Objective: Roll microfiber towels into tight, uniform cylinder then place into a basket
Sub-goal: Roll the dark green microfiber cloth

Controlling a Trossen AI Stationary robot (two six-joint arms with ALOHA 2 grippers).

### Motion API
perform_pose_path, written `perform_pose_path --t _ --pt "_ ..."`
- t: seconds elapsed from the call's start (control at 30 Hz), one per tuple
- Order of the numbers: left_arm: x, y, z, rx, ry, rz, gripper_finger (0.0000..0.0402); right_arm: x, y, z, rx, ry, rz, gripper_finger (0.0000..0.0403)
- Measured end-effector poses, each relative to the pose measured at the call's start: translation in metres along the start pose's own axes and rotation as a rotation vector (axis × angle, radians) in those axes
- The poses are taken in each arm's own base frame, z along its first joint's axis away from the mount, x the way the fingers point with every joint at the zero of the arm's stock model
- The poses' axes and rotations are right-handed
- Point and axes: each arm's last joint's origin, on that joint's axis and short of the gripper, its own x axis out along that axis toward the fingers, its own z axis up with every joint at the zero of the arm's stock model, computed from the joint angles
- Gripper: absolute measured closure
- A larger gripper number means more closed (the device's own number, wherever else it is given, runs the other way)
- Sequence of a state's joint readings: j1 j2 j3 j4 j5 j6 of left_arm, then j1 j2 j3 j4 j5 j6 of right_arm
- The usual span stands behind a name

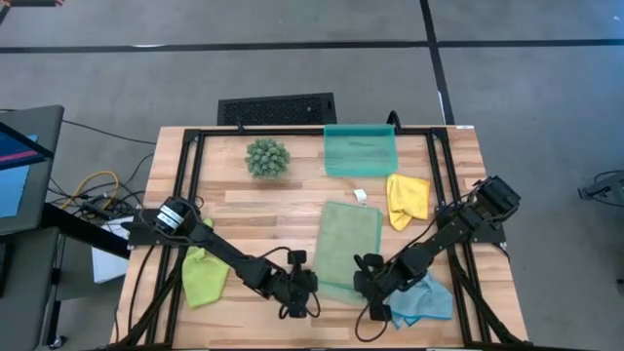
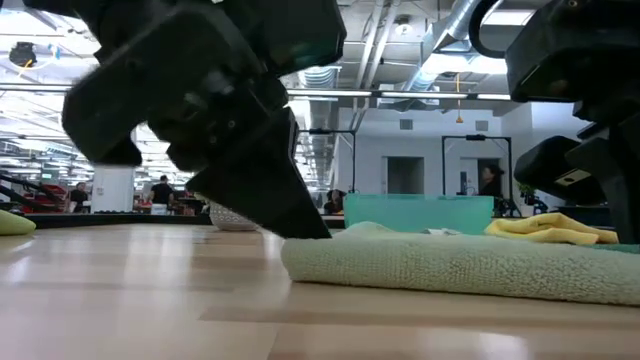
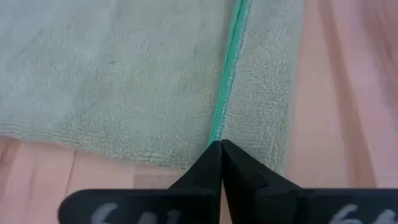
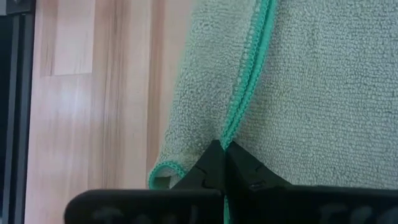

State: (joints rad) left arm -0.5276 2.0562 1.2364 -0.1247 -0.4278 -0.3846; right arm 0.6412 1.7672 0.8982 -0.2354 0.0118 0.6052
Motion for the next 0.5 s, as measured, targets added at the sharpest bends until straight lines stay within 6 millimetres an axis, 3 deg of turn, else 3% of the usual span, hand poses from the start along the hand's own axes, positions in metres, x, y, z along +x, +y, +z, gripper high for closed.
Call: perform_pose_path --t 0.4,0.5 --pt "0.0063 -0.0001 -0.0051 0.023 0.021 0.018 0.04 -0.0002 0.0065 -0.0064 -0.014 -0.007 -0.034 0.0319" --pt "0.0068 -0.0001 -0.0053 0.027 0.021 0.017 0.04 -0.0079 0.0038 -0.01 0.031 0.034 -0.062 0.0301"
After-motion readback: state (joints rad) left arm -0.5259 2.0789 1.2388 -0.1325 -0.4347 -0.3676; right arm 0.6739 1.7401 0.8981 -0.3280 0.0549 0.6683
